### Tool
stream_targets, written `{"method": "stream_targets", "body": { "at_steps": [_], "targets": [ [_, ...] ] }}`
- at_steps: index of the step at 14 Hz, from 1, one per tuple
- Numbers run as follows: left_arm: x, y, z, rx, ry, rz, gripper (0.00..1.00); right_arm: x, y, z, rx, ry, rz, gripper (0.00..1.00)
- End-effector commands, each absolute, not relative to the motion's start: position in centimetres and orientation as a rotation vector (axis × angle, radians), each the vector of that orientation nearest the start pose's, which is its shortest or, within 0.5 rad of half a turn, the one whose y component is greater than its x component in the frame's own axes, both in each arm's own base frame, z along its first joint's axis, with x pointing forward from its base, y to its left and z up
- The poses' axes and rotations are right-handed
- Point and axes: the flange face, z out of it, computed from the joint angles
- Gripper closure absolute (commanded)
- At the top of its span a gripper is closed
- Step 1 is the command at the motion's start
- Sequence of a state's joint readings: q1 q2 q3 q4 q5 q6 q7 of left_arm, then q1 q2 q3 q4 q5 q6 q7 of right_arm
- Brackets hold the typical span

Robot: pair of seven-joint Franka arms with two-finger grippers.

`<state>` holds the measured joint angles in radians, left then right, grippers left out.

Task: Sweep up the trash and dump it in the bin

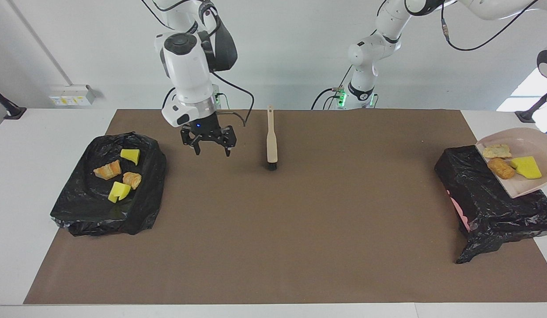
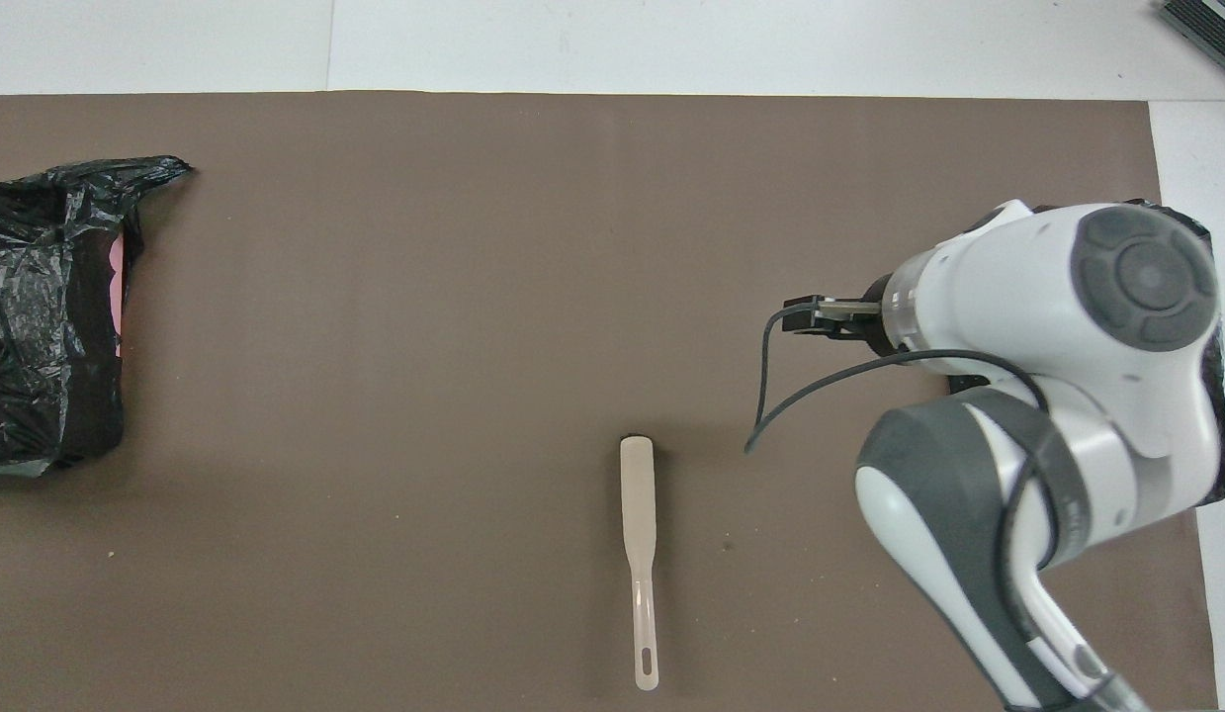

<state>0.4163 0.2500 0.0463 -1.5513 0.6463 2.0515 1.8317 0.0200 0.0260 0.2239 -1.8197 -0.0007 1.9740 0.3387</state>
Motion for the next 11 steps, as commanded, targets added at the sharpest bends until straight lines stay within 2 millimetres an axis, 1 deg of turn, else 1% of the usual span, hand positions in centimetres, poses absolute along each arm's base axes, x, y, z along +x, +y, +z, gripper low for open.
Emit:
{"method": "stream_targets", "body": {
  "at_steps": [1,2,4,5,6,7,8,9,10,11],
  "targets": [
    [59.5,31.0,55.1,-1.701,1.813,0.748,1.00,57.5,9.9,55.6,-3.147,0.089,-0.164,0.00],
    [59.6,31.1,55.3,-1.672,1.797,0.784,1.00,57.4,8.0,56.6,-3.173,0.088,-0.155,0.00],
    [59.4,30.7,56.1,-1.656,1.785,0.813,1.00,56.9,5.1,58.2,-3.190,0.078,-0.107,0.00],
    [59.3,30.3,57.2,-1.632,1.768,0.843,1.00,56.6,3.1,59.4,-3.193,0.093,-0.114,0.00],
    [58.9,30.0,58.4,-1.625,1.753,0.854,1.00,56.4,1.8,60.3,-3.194,0.076,-0.109,0.00],
    [58.9,29.0,59.1,-1.612,1.750,0.868,1.00,56.2,0.0,60.9,-3.195,0.069,-0.087,0.00],
    [59.1,27.7,59.8,-1.573,1.741,0.914,1.00,55.9,-0.5,61.0,-3.195,0.044,-0.056,0.00],
    [59.4,26.2,60.4,-1.529,1.725,0.951,1.00,55.4,-1.8,61.4,-3.196,0.066,-0.047,0.00],
    [59.5,25.9,60.1,-1.539,1.707,0.965,1.00,55.2,-2.4,61.7,-3.186,0.089,-0.053,0.00],
    [59.7,25.5,60.1,-1.554,1.689,0.956,1.00,55.1,-2.8,61.4,-3.176,0.104,-0.043,0.00]
  ]
}}
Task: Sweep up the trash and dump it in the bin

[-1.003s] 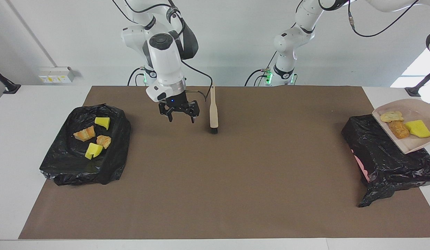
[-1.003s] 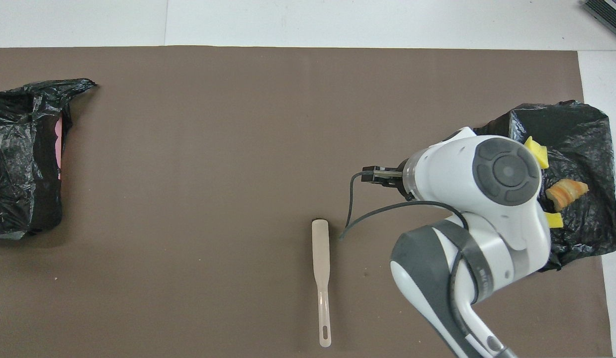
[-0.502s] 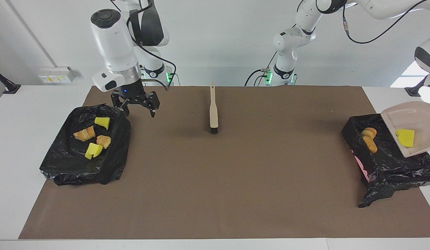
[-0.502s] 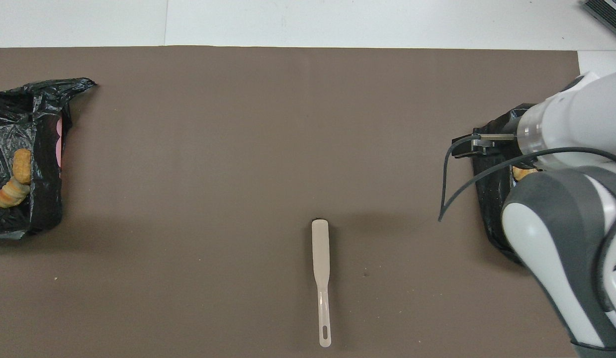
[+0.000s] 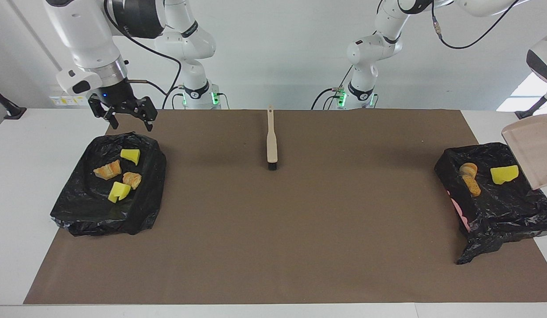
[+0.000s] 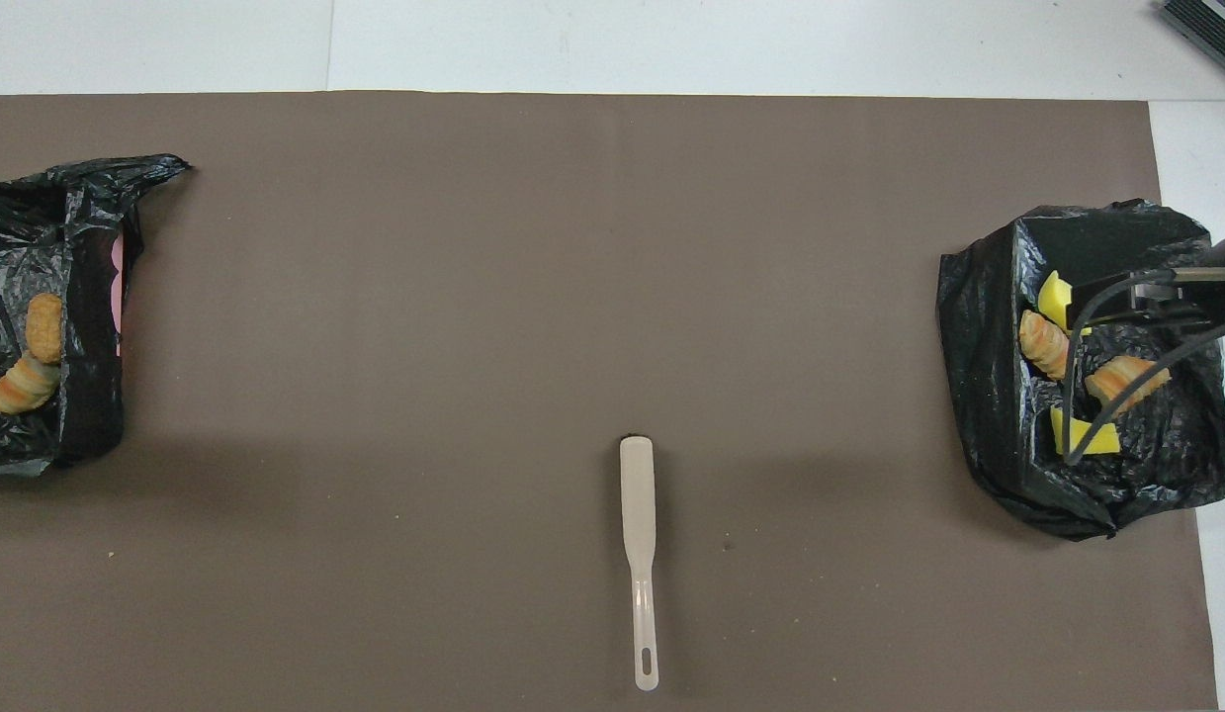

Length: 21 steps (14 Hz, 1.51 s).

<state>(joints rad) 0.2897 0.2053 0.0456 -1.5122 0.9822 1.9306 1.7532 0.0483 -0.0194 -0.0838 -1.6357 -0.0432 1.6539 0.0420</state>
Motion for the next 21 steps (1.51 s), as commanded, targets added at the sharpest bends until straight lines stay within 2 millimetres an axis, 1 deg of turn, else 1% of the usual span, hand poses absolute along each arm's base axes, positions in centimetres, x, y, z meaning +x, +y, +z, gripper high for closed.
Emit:
{"method": "stream_targets", "body": {
  "at_steps": [1,3,4,5,6,7,8,10,11,13,15,17,18,19,20,21],
  "targets": [
    [60.1,24.5,60.0,-1.554,1.691,0.941,1.00,55.0,-3.4,61.5,-3.176,0.118,-0.048,0.00],
    [60.3,22.7,60.2,-1.579,1.678,0.916,1.00,54.9,-3.4,61.4,-3.172,0.126,-0.036,0.00],
    [60.6,21.5,60.2,-1.597,1.684,0.900,1.00,54.8,-3.4,61.8,-3.171,0.131,-0.036,0.00],
    [60.8,20.0,59.9,-1.629,1.711,0.866,1.00,54.3,-3.6,62.4,-3.171,0.127,-0.035,0.00],
    [61.1,18.7,60.0,-1.657,1.733,0.825,1.00,53.4,-4.0,63.7,-3.165,0.145,-0.069,0.00],
    [61.4,17.2,59.9,-1.678,1.753,0.811,1.00,53.4,-4.2,63.8,-3.165,0.157,-0.074,0.00],
    [61.3,15.7,59.4,-1.748,1.762,0.779,1.00,53.4,-4.2,63.8,-3.166,0.155,-0.074,0.00],
    [61.2,12.1,58.1,-1.958,1.751,0.644,1.00,53.4,-3.7,63.8,-3.167,0.140,-0.074,0.00],
    [61.2,10.7,57.7,-2.064,1.717,0.564,1.00,53.4,-3.5,63.8,-3.167,0.135,-0.074,0.00],
    [61.4,5.8,55.7,-2.235,1.594,0.484,1.00,53.4,-3.4,63.8,-3.167,0.133,-0.074,0.00],
    [61.6,2.0,54.1,-2.423,1.470,0.370,1.00,53.4,-3.4,63.8,-3.167,0.133,-0.074,0.00],
    [61.6,-1.2,53.8,-2.575,1.360,0.282,1.00,53.4,-3.4,63.8,-3.167,0.133,-0.074,0.00],
    [61.4,-3.7,53.7,-2.605,1.333,0.263,1.00,53.4,-3.3,63.8,-3.167,0.130,-0.072,0.00],
    [61.4,-5.4,53.4,-2.669,1.269,0.235,1.00,53.4,-3.3,63.8,-3.167,0.130,-0.074,0.00],
    [61.3,-8.4,52.7,-2.728,1.213,0.215,1.00,53.4,-3.3,63.8,-3.167,0.130,-0.072,0.00],
    [61.4,-11.1,51.4,-2.754,1.144,0.216,1.00,53.4,-3.3,63.8,-3.167,0.130,-0.074,0.00]
  ]
}}
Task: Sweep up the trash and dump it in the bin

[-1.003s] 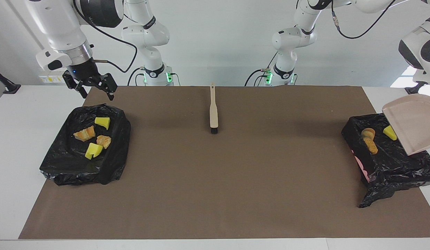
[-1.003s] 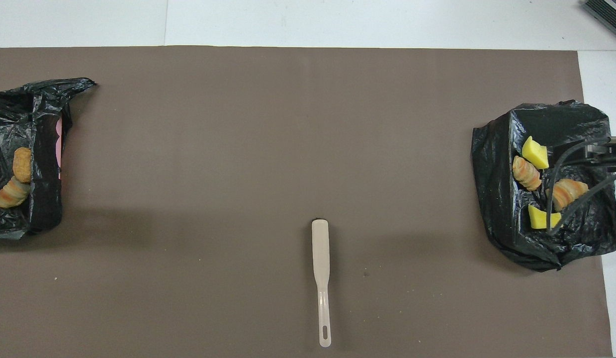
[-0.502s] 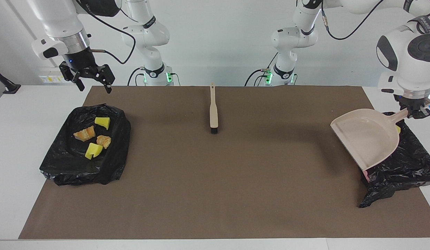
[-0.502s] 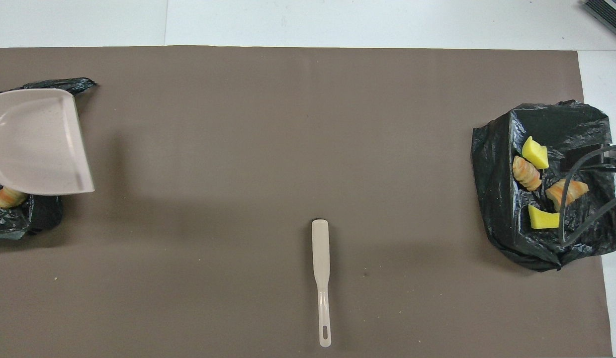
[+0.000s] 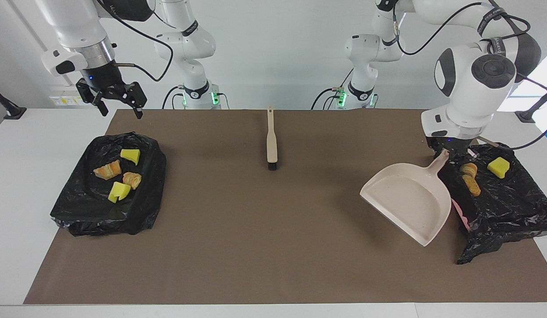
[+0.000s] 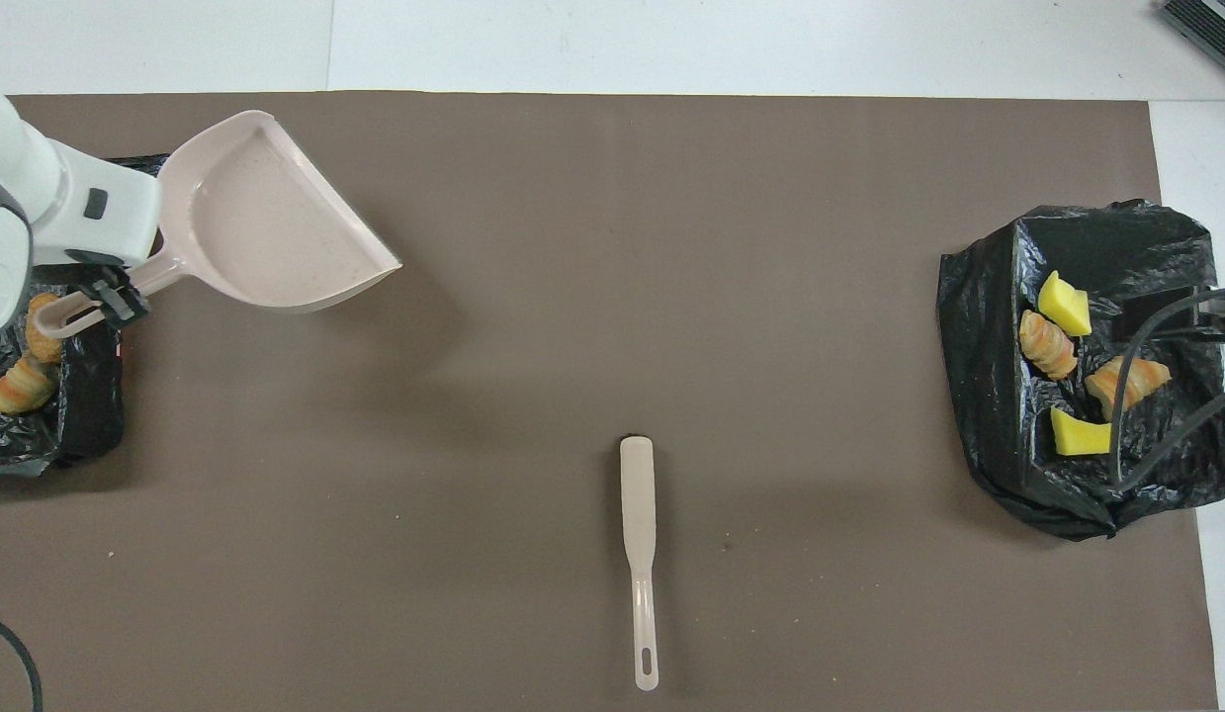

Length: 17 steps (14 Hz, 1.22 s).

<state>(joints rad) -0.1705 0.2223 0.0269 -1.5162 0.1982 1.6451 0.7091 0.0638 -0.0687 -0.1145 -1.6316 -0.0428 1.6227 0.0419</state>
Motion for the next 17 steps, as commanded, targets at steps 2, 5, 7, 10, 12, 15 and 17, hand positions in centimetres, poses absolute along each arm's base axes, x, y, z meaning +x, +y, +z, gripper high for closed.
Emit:
{"method": "stream_targets", "body": {
  "at_steps": [2,5,7,10,12,15,17],
  "targets": [
    [61.4,-17.9,48.6,-2.844,0.957,0.171,1.00,53.4,-3.3,63.8,-3.167,0.130,-0.074,0.00],
    [61.2,-24.9,45.7,-2.964,0.726,0.073,1.00,53.4,-3.3,63.8,-3.167,0.130,-0.074,0.00],
    [61.2,-28.8,43.9,-3.014,0.621,0.004,1.00,53.4,-3.3,63.8,-3.167,0.130,-0.072,0.00],
    [60.7,-33.4,42.5,-3.108,0.435,-0.061,1.00,53.4,-3.3,63.8,-3.167,0.130,-0.072,0.00],
    [61.0,-36.1,42.1,-3.176,0.304,-0.080,1.00,53.4,-3.3,63.8,-3.167,0.130,-0.072,0.00],
    [60.9,-41.4,39.5,-3.176,0.249,-0.082,1.00,53.4,-3.3,63.8,-3.167,0.130,-0.074,0.00],
    [61.8,-42.4,38.0,-3.191,0.197,-0.110,1.00,53.4,-3.3,63.8,-3.167,0.130,-0.074,0.00]
  ]
}}
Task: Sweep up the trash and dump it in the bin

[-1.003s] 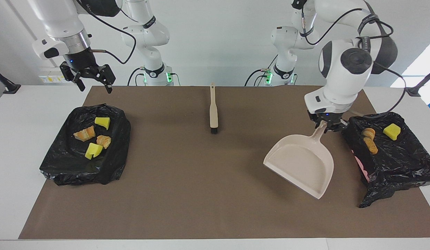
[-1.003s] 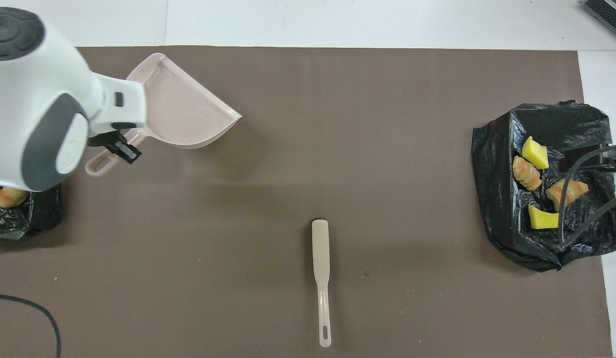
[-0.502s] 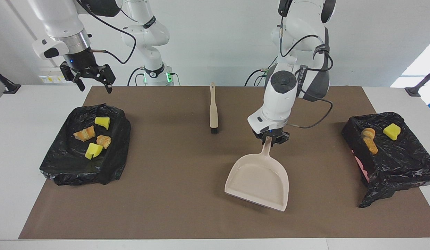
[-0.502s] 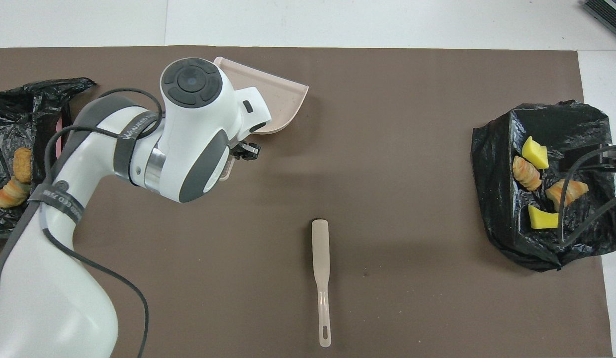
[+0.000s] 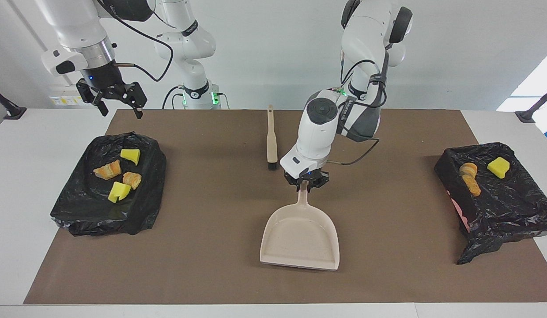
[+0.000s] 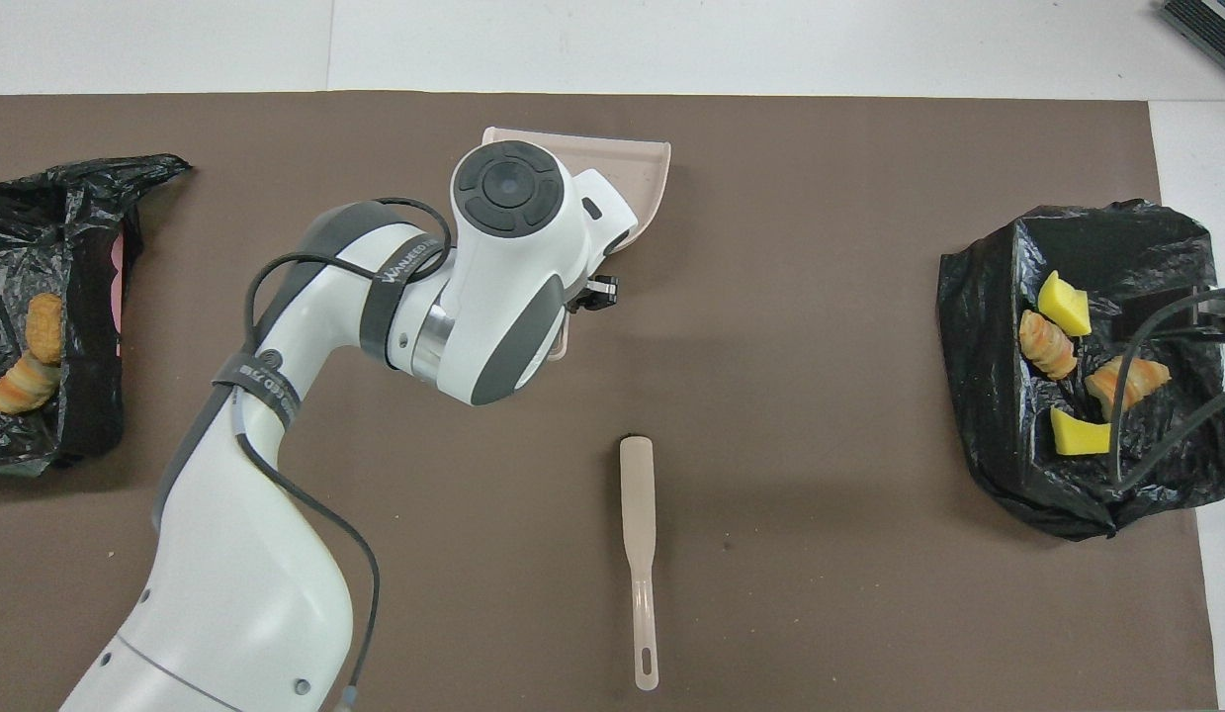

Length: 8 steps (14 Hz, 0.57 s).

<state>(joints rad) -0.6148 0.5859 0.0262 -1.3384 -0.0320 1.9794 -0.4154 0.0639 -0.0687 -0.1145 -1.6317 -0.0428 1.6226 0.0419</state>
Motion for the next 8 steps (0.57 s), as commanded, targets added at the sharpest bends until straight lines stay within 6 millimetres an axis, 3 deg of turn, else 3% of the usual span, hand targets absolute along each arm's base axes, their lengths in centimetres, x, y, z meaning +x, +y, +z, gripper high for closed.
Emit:
{"method": "stream_targets", "body": {
  "at_steps": [1,4,8],
  "targets": [
    [62.4,-43.0,37.4,-3.202,0.151,-0.129,1.00,53.4,-3.3,63.8,-3.167,0.130,-0.072,0.00],
    [62.0,-44.5,36.8,-3.226,0.103,-0.140,1.00,53.4,-3.3,63.8,-3.167,0.130,-0.074,0.00],
    [61.2,-44.9,36.4,-3.233,0.116,-0.119,1.00,53.4,-3.3,63.8,-3.167,0.130,-0.074,0.00]
  ]
}}
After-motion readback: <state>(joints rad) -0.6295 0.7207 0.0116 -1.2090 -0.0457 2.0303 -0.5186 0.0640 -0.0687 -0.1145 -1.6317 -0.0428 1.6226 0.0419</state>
